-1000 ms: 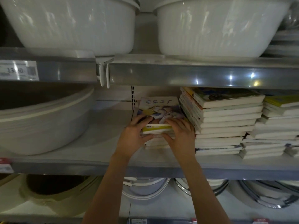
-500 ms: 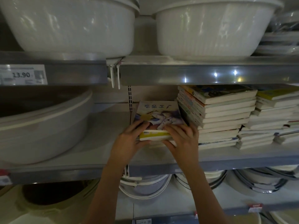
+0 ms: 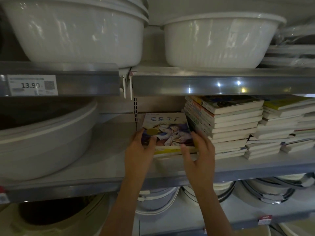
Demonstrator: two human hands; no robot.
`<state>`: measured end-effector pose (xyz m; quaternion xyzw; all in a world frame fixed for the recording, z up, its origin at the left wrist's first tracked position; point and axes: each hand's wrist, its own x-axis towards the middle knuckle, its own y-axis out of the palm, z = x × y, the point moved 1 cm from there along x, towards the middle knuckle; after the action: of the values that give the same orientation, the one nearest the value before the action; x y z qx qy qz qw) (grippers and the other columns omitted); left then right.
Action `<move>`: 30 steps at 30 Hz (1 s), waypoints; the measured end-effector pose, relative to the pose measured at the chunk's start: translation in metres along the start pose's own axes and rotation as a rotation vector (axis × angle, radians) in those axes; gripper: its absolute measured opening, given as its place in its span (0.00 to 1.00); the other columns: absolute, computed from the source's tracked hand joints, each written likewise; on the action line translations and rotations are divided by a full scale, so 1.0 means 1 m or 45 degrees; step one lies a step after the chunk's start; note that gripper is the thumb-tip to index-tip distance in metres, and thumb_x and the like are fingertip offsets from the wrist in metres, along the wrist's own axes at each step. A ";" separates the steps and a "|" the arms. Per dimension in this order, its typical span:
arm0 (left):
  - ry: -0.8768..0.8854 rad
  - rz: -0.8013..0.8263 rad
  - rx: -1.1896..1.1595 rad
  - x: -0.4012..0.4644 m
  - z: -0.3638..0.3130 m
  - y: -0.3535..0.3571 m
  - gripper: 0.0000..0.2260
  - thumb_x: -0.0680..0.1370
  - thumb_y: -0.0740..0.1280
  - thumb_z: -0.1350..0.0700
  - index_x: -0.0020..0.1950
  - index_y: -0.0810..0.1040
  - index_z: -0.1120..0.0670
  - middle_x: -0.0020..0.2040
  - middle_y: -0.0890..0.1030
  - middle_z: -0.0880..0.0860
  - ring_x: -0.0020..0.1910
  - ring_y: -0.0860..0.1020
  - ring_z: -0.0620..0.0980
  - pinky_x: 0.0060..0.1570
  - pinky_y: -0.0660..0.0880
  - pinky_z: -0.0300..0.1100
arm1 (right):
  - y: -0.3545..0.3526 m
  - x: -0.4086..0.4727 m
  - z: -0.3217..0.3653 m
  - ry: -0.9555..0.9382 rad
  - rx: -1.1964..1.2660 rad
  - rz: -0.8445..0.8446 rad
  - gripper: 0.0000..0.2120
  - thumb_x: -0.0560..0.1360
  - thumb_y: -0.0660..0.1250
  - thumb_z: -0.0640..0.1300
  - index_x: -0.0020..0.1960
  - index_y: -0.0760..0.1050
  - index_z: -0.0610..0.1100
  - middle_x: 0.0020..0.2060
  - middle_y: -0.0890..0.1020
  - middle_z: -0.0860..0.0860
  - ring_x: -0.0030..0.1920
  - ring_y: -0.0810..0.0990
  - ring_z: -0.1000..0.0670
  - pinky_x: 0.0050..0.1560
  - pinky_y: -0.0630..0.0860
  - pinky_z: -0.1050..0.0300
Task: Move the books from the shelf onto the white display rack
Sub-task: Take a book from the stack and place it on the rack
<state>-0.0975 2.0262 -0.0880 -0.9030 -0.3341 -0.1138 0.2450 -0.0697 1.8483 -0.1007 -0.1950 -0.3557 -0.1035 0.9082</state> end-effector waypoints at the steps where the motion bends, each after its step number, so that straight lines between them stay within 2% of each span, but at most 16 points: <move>1: -0.004 0.010 -0.003 0.000 0.000 0.001 0.20 0.79 0.68 0.48 0.70 0.75 0.51 0.61 0.81 0.50 0.51 0.77 0.43 0.40 0.67 0.20 | -0.002 0.006 0.002 0.092 -0.009 -0.001 0.28 0.75 0.64 0.61 0.71 0.71 0.50 0.71 0.70 0.49 0.71 0.67 0.47 0.65 0.70 0.51; 3: -0.022 0.027 -0.031 -0.001 0.001 0.002 0.22 0.78 0.69 0.47 0.71 0.74 0.51 0.61 0.81 0.50 0.53 0.78 0.44 0.43 0.68 0.19 | 0.001 0.018 0.000 0.214 -0.078 0.115 0.28 0.77 0.67 0.56 0.74 0.68 0.47 0.72 0.69 0.46 0.71 0.67 0.45 0.66 0.71 0.48; 5: -0.047 0.023 -0.054 -0.004 0.002 0.003 0.26 0.77 0.70 0.46 0.74 0.72 0.51 0.64 0.80 0.52 0.60 0.78 0.48 0.54 0.74 0.30 | 0.009 0.024 -0.001 0.291 -0.171 0.255 0.30 0.77 0.68 0.54 0.75 0.65 0.47 0.73 0.66 0.45 0.73 0.64 0.43 0.67 0.70 0.46; 6: -0.059 0.016 -0.069 -0.006 0.002 0.003 0.28 0.77 0.71 0.46 0.75 0.71 0.52 0.66 0.79 0.53 0.63 0.77 0.50 0.59 0.74 0.37 | 0.012 0.023 -0.001 0.325 -0.214 0.294 0.32 0.77 0.68 0.54 0.77 0.63 0.48 0.74 0.65 0.44 0.74 0.63 0.43 0.68 0.69 0.45; 7: -0.060 0.010 -0.084 -0.009 0.001 0.002 0.29 0.76 0.72 0.47 0.76 0.70 0.53 0.67 0.78 0.53 0.64 0.76 0.50 0.61 0.73 0.39 | 0.014 0.022 -0.001 0.357 -0.244 0.312 0.32 0.77 0.68 0.54 0.77 0.62 0.49 0.75 0.64 0.44 0.75 0.62 0.42 0.69 0.69 0.44; 9: -0.035 0.006 -0.096 -0.014 -0.001 0.001 0.30 0.75 0.74 0.49 0.76 0.70 0.54 0.67 0.78 0.52 0.64 0.76 0.48 0.58 0.70 0.32 | 0.014 0.017 -0.001 0.380 -0.262 0.303 0.32 0.77 0.67 0.53 0.78 0.62 0.48 0.76 0.63 0.43 0.75 0.62 0.41 0.70 0.69 0.42; 12: 0.009 0.020 -0.135 -0.024 -0.003 0.000 0.30 0.75 0.75 0.53 0.75 0.70 0.55 0.63 0.78 0.49 0.58 0.76 0.43 0.50 0.66 0.19 | 0.010 0.008 -0.003 0.340 -0.188 0.286 0.30 0.77 0.69 0.49 0.76 0.65 0.45 0.74 0.65 0.42 0.72 0.67 0.40 0.66 0.73 0.41; 15: 0.027 0.045 -0.192 -0.036 0.001 -0.001 0.29 0.75 0.74 0.56 0.75 0.70 0.53 0.63 0.76 0.45 0.58 0.75 0.40 0.50 0.66 0.17 | 0.003 -0.007 -0.003 0.313 -0.107 0.301 0.30 0.76 0.70 0.47 0.75 0.66 0.45 0.72 0.67 0.42 0.66 0.74 0.42 0.62 0.77 0.43; 20: -0.032 0.063 -0.287 -0.054 0.015 -0.007 0.31 0.74 0.75 0.61 0.74 0.69 0.49 0.66 0.77 0.48 0.61 0.76 0.43 0.61 0.73 0.33 | -0.008 -0.029 -0.002 0.369 -0.012 0.302 0.31 0.72 0.75 0.43 0.72 0.70 0.48 0.67 0.69 0.45 0.61 0.76 0.46 0.61 0.77 0.49; 23: -0.025 0.107 -0.273 -0.057 0.018 -0.009 0.34 0.74 0.75 0.60 0.77 0.66 0.48 0.69 0.75 0.47 0.64 0.74 0.43 0.65 0.71 0.38 | -0.009 -0.033 0.001 0.347 -0.081 0.355 0.33 0.73 0.73 0.42 0.75 0.66 0.47 0.73 0.65 0.46 0.65 0.74 0.45 0.62 0.74 0.52; 27: -0.009 0.157 -0.214 -0.058 0.027 -0.010 0.38 0.73 0.77 0.56 0.78 0.63 0.45 0.73 0.71 0.47 0.68 0.73 0.45 0.68 0.72 0.45 | -0.011 -0.039 0.006 0.320 -0.146 0.430 0.33 0.75 0.71 0.42 0.77 0.63 0.47 0.78 0.60 0.48 0.69 0.71 0.48 0.58 0.67 0.65; 28: -0.009 0.172 -0.204 -0.059 0.028 -0.010 0.39 0.73 0.77 0.54 0.79 0.62 0.44 0.74 0.70 0.46 0.68 0.72 0.45 0.68 0.72 0.46 | -0.011 -0.042 0.006 0.311 -0.119 0.423 0.33 0.74 0.72 0.41 0.77 0.64 0.47 0.78 0.60 0.48 0.68 0.72 0.49 0.58 0.67 0.65; 30: -0.006 0.200 -0.212 -0.061 0.032 -0.010 0.40 0.73 0.77 0.53 0.79 0.60 0.42 0.76 0.68 0.45 0.71 0.70 0.44 0.70 0.71 0.48 | -0.012 -0.047 0.008 0.309 -0.079 0.419 0.33 0.74 0.73 0.41 0.76 0.65 0.48 0.77 0.61 0.50 0.61 0.71 0.58 0.57 0.67 0.67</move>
<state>-0.1485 2.0157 -0.1342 -0.9439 -0.2522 -0.1195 0.1764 -0.1127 1.8436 -0.1246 -0.2644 -0.2037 0.0126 0.9426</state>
